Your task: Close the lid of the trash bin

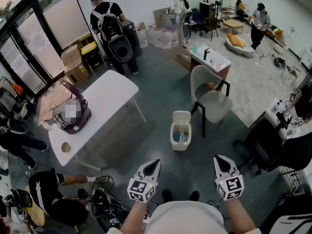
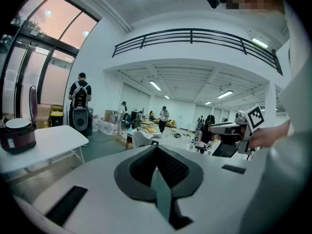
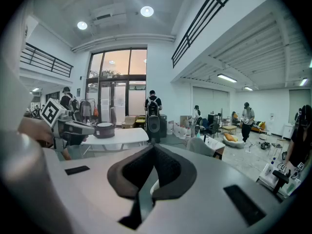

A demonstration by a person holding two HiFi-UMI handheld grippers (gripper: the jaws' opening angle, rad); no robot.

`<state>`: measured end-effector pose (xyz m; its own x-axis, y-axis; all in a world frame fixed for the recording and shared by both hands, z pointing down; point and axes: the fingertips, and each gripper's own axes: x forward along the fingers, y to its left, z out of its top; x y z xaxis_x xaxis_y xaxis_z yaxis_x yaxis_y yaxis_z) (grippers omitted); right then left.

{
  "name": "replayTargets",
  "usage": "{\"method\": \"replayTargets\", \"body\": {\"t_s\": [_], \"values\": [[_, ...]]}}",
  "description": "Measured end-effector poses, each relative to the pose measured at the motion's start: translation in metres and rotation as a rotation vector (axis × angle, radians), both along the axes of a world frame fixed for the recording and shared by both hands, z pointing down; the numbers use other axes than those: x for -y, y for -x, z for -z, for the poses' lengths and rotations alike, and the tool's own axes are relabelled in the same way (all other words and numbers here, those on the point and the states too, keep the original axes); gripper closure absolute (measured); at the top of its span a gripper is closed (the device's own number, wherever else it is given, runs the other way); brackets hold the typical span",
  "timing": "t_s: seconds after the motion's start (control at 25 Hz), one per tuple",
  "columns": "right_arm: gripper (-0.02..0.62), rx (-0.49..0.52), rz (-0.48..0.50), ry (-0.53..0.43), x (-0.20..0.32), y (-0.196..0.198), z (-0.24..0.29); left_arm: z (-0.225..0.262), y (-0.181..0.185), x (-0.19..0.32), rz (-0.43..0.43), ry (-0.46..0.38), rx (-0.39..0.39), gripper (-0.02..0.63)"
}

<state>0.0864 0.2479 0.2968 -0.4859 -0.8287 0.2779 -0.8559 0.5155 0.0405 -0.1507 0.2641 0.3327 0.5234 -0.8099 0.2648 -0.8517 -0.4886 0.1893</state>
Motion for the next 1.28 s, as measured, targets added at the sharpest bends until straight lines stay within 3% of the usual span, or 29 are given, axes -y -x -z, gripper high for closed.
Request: {"method": "replayTargets", "body": {"t_s": [0.84, 1.28], "values": [[0.583, 0.003, -0.007, 0.001, -0.007, 0.016, -0.002, -0.006, 0.011, -0.004, -0.004, 0.013, -0.018, 0.594], [0.583, -0.005, -0.006, 0.026, -0.013, 0.031, -0.012, -0.005, 0.016, -0.011, -0.035, 0.009, -0.012, 0.516]]}}
